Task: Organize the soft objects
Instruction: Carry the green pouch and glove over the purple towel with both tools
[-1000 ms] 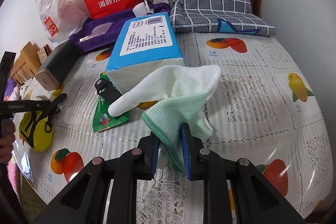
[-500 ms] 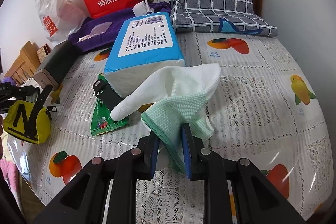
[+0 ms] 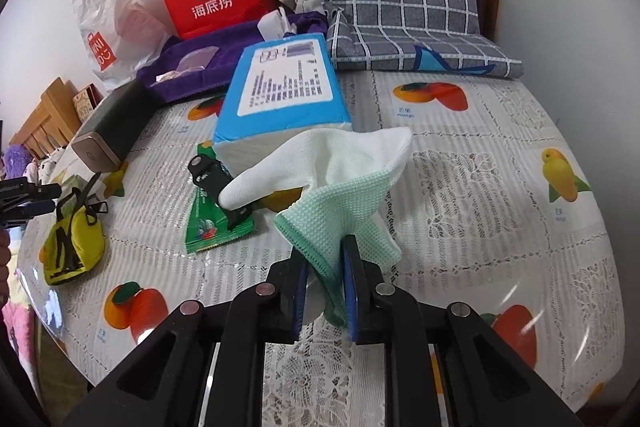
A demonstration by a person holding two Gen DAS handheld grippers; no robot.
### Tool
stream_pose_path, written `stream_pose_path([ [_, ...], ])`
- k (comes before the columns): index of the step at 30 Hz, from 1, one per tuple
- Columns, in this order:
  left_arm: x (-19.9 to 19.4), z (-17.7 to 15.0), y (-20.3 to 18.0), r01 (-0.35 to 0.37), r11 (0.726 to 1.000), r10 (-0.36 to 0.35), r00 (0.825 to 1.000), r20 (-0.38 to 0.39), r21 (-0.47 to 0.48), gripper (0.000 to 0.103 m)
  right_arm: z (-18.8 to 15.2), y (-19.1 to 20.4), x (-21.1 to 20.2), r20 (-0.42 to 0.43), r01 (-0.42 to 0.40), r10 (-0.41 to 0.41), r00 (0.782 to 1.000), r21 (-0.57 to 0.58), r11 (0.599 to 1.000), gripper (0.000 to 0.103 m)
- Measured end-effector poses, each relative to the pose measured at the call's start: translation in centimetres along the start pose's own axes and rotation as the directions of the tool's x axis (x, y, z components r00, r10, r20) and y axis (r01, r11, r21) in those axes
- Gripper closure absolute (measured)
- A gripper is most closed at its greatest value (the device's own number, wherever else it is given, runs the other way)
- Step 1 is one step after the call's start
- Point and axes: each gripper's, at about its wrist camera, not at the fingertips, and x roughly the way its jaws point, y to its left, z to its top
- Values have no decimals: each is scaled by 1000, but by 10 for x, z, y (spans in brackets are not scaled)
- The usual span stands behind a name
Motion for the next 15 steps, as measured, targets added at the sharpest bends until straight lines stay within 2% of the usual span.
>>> stream_pose_path([
  [3,10,5,-13,7,1000,-7,1000,-16,13,46,3,0,-13,16,-6,6,1000,-2,1000,87],
  [6,23,6,-24,-14,1000,15,999,-38,27,44,8,1,-27,43,9,-8,999,-6,1000,87],
  [9,32,4,-35,-78,994,80,996,-26,75,44,15,1,-41,74,12,-11,997,-9,1000,87],
  [12,33,5,-40,-101,989,104,994,-22,106,55,24,4,-52,100,13,-12,995,-15,1000,87],
  [15,27,9,-35,-64,994,67,998,-20,92,60,32,9,-59,119,3,0,993,-26,1000,87],
])
